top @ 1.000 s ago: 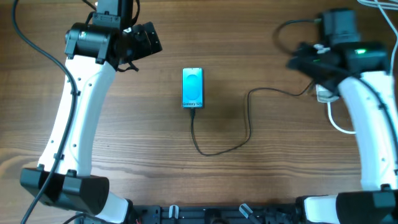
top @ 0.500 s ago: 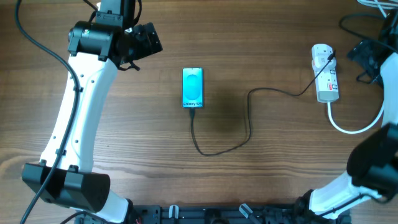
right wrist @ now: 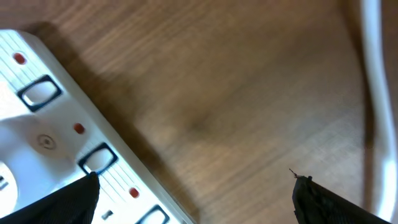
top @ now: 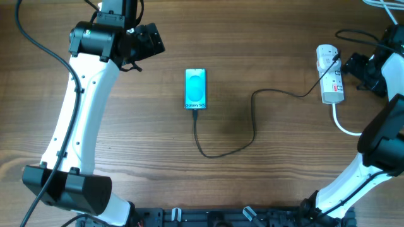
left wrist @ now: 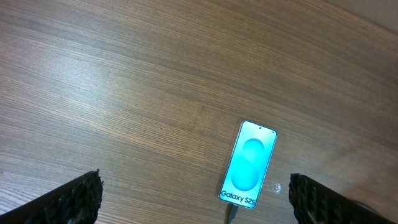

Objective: Plug charger to phone and switch on socket
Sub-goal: 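Move the right gripper over the white power strip's switch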

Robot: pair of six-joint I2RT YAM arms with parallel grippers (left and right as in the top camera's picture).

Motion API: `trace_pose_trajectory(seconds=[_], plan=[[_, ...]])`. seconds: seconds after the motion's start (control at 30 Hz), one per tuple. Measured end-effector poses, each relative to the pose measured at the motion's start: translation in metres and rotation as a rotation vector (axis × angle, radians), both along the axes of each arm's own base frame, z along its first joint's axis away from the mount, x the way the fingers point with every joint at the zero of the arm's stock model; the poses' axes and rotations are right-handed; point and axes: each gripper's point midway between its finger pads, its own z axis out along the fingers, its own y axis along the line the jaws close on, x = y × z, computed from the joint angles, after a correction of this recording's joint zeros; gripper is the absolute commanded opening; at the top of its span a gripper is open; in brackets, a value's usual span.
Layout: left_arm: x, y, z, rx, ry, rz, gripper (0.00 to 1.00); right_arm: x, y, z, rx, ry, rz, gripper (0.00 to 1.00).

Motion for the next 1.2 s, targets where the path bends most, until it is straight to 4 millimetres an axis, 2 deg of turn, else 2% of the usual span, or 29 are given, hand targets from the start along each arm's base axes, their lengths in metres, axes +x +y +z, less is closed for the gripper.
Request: trace_pose_trajectory(seconds=[0.1, 0.33, 0.53, 0.73, 1.2], plan=[[0.0, 0.0, 0.0, 0.0, 0.0, 0.0, 1.0, 0.003, 0.002, -0.008, 0.015, -0.01, 0.009, 1.0], [0.0, 0.0, 0.0, 0.0, 0.0, 0.0, 1.0, 0.008, -0.002, -0.011, 0.027, -0.042, -0.028, 1.0], [0.0, 0.0, 0.0, 0.0, 0.0, 0.0, 1.0, 0.008, 0.003, -0.027, 0.069, -0.028, -0.027, 1.0], [0.0, 0.0, 0.0, 0.0, 0.0, 0.0, 1.0, 0.011, 0.009, -0.027, 0.101, -0.04, -0.012, 1.0], [0.0, 0.0, 0.0, 0.0, 0.0, 0.0, 1.0, 0.01, 0.009, -0.028, 0.108, -0.042, -0.01, 1.0]])
